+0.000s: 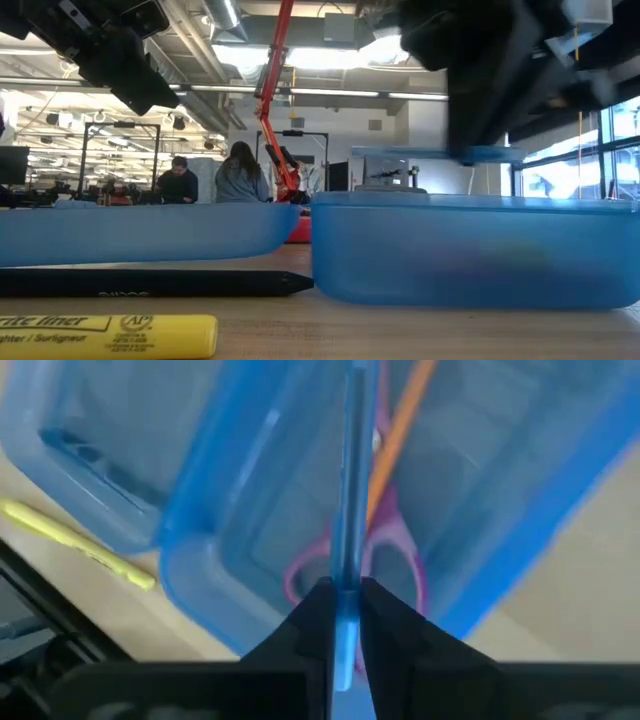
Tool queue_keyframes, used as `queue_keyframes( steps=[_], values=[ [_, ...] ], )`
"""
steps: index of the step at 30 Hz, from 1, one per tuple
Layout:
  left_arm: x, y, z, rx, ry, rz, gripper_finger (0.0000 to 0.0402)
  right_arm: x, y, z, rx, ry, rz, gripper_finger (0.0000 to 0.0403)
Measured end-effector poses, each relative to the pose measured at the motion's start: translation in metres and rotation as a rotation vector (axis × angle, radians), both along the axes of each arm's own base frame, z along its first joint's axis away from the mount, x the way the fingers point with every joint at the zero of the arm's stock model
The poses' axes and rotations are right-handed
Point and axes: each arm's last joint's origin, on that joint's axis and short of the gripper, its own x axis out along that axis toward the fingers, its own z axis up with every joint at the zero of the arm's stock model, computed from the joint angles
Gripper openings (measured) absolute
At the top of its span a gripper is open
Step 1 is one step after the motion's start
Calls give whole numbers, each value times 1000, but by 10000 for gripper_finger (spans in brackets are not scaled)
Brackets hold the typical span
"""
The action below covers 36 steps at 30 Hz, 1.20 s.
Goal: Pick & place school supplies into a supply box
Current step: Put the blue pen into the blue supply box, then put the black pen into the blue supply box
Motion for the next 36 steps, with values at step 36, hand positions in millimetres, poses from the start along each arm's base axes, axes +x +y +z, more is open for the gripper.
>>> queue_keyframes(
  steps=[36],
  values=[
    [-2,6,-4,-69,26,177,43,-12,-39,-6,-267,263,258,176]
  ],
)
